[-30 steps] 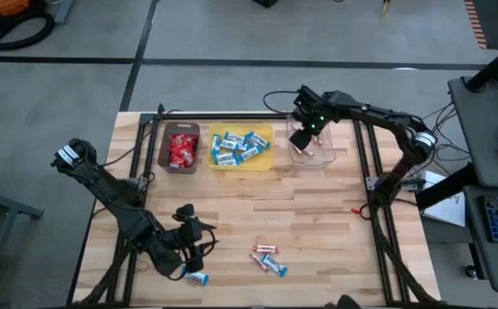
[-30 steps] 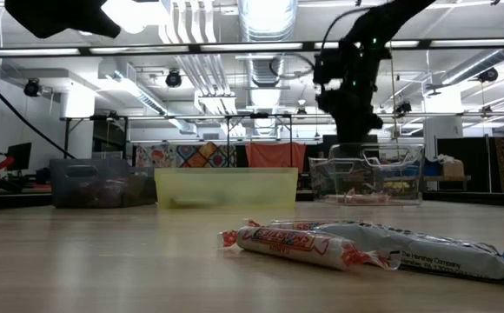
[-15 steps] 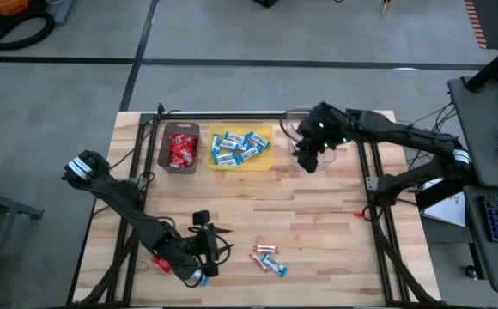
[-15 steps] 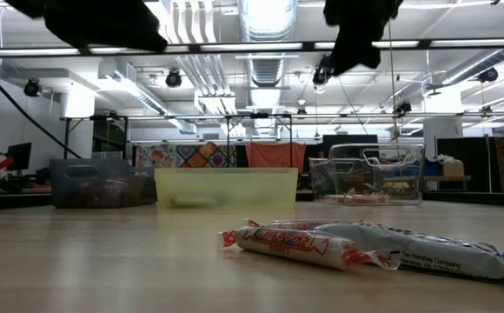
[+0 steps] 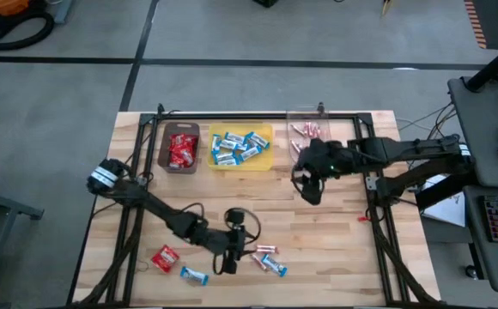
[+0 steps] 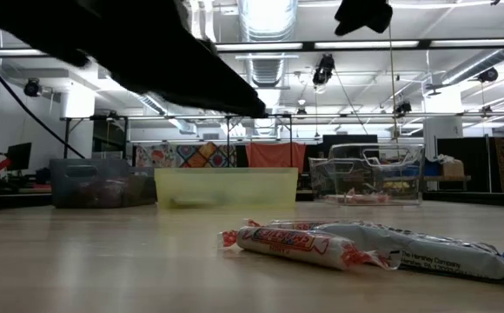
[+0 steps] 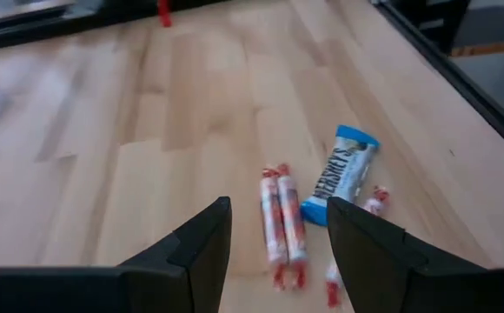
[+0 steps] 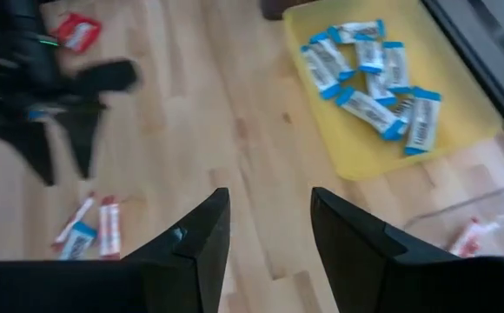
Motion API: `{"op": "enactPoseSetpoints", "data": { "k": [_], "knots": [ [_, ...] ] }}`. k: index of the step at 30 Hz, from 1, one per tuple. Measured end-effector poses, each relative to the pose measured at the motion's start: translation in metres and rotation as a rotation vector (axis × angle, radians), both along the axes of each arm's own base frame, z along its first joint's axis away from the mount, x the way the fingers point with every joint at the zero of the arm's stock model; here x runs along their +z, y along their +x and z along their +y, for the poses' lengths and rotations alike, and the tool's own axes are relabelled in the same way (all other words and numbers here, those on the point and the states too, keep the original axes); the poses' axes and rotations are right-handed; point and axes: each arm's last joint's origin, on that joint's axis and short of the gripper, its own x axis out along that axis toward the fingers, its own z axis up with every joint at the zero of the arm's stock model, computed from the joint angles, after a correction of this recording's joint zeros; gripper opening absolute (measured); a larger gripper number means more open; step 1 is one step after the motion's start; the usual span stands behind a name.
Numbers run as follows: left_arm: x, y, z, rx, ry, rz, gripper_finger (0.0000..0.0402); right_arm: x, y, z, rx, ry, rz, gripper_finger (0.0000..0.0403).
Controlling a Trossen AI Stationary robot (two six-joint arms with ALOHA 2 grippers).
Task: Sort candy
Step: Put the orange candy into the transparent bin
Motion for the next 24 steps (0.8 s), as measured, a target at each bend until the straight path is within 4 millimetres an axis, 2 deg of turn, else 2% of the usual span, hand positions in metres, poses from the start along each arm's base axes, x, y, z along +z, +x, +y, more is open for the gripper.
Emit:
{"op": "enactPoseSetpoints", "data": {
  "k": [7, 14, 24],
  "knots": [
    [-0.035, 0.023, 0.027, -0.001, 0.017, 0.043, 0.0173, 0.003, -0.001, 0.030, 0.045, -0.030, -0.047, 0.0148],
    [-0.063, 0.030, 0.023, -0.004, -0.037, 0.029, 0.0173, 0.000, -0.005, 0.051, 0.039, -0.081, -0.055, 0.0146],
    [-0.079, 0.032, 0.024, 0.038, -0.095, 0.034, 0.0173, -0.017, -0.006, 0.059, 0.017, -0.091, -0.032, 0.0143]
  ]
}}
